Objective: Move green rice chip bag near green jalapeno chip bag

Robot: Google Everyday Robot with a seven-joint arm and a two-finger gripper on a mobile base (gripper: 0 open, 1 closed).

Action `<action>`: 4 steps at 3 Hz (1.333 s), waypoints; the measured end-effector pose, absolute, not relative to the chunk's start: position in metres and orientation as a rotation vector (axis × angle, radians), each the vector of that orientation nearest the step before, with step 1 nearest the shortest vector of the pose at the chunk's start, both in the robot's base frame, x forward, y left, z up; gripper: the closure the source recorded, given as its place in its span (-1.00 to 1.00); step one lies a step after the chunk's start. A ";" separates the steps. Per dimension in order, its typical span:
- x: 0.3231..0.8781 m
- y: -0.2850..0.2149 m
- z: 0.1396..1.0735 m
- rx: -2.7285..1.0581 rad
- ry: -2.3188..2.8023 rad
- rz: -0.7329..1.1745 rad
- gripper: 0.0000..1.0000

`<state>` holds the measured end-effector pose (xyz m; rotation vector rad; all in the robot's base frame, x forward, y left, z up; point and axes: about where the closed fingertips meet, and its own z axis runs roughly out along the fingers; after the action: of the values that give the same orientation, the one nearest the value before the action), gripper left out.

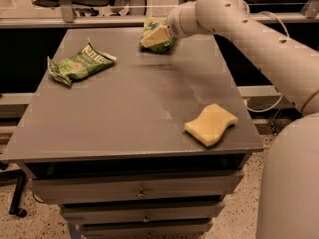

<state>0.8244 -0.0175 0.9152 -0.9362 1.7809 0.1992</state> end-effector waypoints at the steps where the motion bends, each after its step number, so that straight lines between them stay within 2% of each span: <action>1: 0.829 -0.011 0.902 -0.913 1.801 0.253 -1.00; 3: 0.840 -0.010 0.874 -0.933 1.853 0.249 -1.00; 4: 0.847 -0.019 0.861 -0.943 1.886 0.220 -0.65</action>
Offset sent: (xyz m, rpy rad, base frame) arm 0.0181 0.0123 -0.0366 0.0429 0.0824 0.0082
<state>0.8468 -0.0192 0.8607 -0.9432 1.8860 0.2200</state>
